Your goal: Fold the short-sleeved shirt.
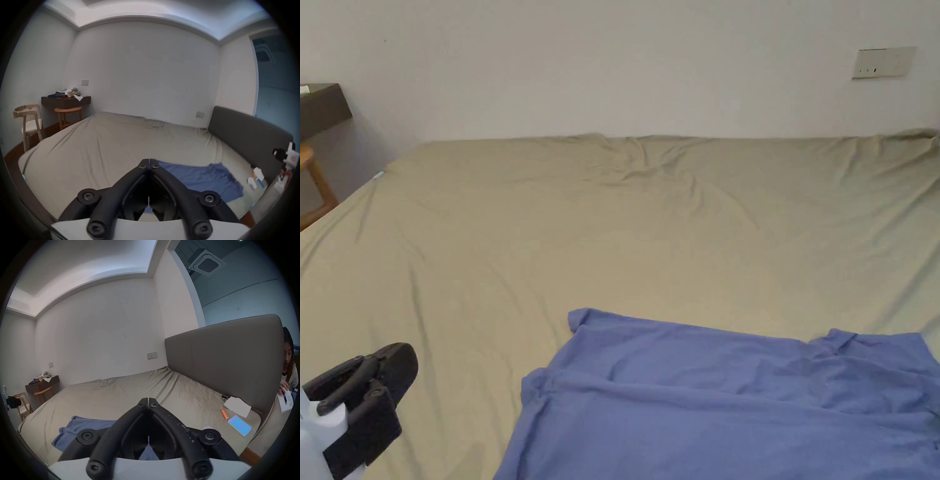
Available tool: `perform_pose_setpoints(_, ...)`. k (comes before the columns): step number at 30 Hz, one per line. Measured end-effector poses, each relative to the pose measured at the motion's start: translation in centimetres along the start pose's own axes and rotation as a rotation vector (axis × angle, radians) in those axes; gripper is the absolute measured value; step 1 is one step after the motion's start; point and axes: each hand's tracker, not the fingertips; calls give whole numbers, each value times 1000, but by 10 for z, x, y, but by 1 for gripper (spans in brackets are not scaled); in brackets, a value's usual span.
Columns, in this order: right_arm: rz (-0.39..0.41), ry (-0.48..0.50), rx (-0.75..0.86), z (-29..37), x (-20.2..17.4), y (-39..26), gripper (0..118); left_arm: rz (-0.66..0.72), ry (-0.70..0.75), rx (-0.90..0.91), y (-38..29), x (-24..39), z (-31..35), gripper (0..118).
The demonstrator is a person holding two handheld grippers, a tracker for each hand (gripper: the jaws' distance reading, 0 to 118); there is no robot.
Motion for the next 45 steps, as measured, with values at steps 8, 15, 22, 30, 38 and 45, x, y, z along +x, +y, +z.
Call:
perform_pose_setpoints(8,19,-5,5,7,-8,6,1,2,-141,-194,-27,12,-37,1)
perform_pose_setpoints(15,3,8,-2,10,-9,8,1,29,-92,-456,-92,-3,-127,106)
perform_pose_setpoints(22,17,-3,-19,10,-8,7,1,-74,-49,-616,-151,-7,-186,68)
perform_pose_setpoints(30,8,-7,-30,7,-6,4,1,65,-81,-609,-138,-7,-185,1)
perform_pose_setpoints(38,28,-7,-77,-4,-6,-10,1,37,-89,-505,-104,7,-160,1)
perform_pose_setpoints(45,119,28,-161,-45,11,-46,118,72,-117,-435,-87,12,-150,1)
